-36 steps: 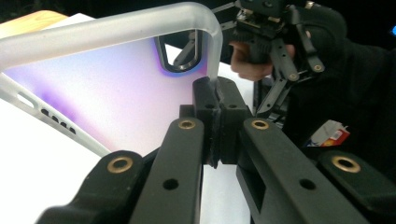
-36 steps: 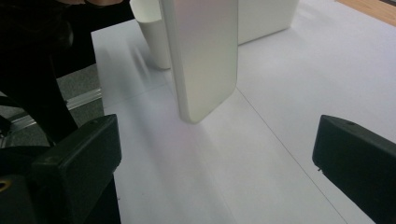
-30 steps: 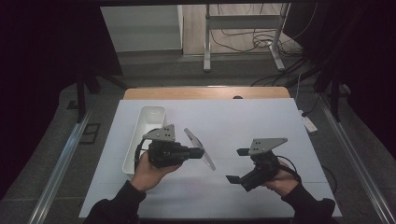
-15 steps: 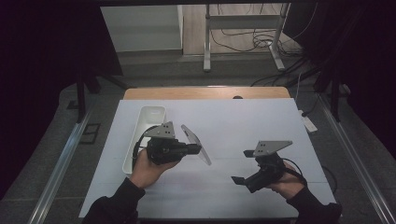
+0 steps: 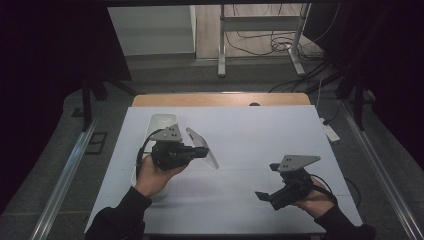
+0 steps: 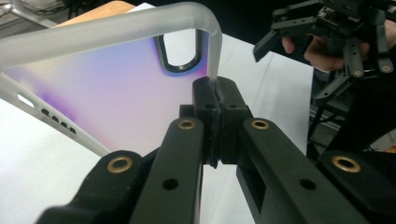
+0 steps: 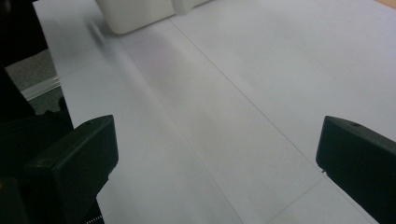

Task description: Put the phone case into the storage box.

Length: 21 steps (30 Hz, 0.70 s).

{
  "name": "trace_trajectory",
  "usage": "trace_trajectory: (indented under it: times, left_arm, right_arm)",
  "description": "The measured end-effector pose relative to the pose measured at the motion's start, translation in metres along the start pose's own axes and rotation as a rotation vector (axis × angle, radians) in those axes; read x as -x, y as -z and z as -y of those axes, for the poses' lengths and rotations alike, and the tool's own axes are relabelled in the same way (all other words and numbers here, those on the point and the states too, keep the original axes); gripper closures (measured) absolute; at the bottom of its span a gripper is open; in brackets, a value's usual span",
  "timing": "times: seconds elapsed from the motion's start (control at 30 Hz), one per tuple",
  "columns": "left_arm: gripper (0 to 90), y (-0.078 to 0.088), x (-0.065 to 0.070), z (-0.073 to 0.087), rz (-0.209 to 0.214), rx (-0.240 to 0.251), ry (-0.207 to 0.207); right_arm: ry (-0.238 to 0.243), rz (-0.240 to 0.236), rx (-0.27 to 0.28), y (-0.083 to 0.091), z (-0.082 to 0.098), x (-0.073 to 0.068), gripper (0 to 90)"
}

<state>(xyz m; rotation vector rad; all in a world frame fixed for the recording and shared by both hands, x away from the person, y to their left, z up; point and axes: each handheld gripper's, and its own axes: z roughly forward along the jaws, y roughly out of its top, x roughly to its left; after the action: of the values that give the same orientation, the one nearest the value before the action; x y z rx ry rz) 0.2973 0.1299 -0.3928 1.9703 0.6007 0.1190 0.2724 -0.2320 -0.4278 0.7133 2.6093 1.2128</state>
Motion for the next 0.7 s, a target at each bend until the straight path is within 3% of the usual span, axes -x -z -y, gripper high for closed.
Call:
trace_trajectory:
  times: [0.7]
  left_arm:
    - [88.7, 0.014, -0.02, -0.003, -0.097, -0.022, 0.027]
  right_arm:
    - [-0.043, 0.097, -0.02, 0.016, 0.018, 0.005, 0.0]
